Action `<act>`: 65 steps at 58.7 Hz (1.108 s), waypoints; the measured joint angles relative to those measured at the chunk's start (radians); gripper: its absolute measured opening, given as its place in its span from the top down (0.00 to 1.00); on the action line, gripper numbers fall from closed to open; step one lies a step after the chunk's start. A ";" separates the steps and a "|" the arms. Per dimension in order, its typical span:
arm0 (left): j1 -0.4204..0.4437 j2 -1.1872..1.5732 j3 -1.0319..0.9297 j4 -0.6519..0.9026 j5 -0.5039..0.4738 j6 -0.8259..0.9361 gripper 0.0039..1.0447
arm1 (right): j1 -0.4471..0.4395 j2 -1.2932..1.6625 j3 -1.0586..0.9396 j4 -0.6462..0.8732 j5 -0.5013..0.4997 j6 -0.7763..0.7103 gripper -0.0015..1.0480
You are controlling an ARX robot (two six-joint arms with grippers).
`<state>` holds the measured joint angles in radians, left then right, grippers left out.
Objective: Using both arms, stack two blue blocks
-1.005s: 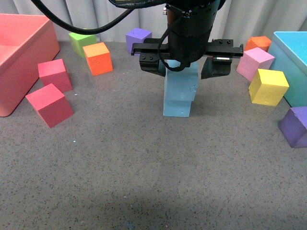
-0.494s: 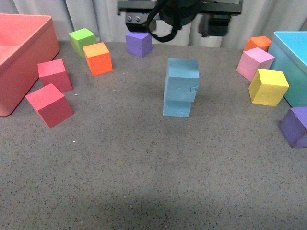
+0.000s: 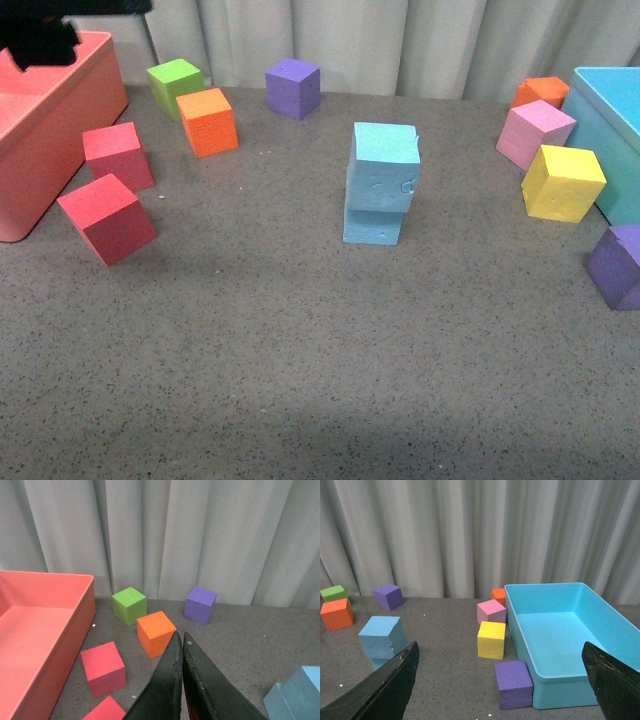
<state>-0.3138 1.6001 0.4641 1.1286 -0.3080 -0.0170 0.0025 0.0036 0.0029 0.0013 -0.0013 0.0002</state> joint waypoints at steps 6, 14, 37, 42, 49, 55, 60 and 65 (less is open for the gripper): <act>0.038 -0.056 -0.105 0.043 0.048 0.003 0.97 | 0.000 0.000 0.000 0.000 0.001 0.000 0.09; 0.093 -0.174 -0.206 0.029 0.094 0.008 0.97 | 0.000 0.000 0.000 0.000 0.000 0.000 0.09; 0.204 -0.525 -0.382 -0.150 0.201 0.009 0.97 | 0.000 0.000 0.000 0.000 0.000 0.000 0.09; 0.225 -0.625 -0.410 -0.223 0.219 0.009 0.97 | 0.000 0.000 0.000 0.000 0.000 0.000 0.09; 0.304 -0.753 -0.433 -0.326 0.301 0.010 0.97 | 0.000 0.000 0.000 0.000 0.000 0.000 0.09; 0.310 -0.833 -0.444 -0.393 0.304 0.010 0.97 | 0.000 0.000 0.000 0.000 0.000 0.000 0.09; 0.311 -0.916 -0.444 -0.465 0.305 0.010 0.97 | 0.000 0.000 0.000 0.000 0.000 0.000 0.09; 0.311 -0.967 -0.444 -0.509 0.305 0.010 0.97 | 0.000 0.000 0.000 0.000 0.000 0.000 0.09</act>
<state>-0.0029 0.6327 0.0196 0.6197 -0.0029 -0.0074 0.0025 0.0036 0.0029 0.0013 -0.0010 0.0002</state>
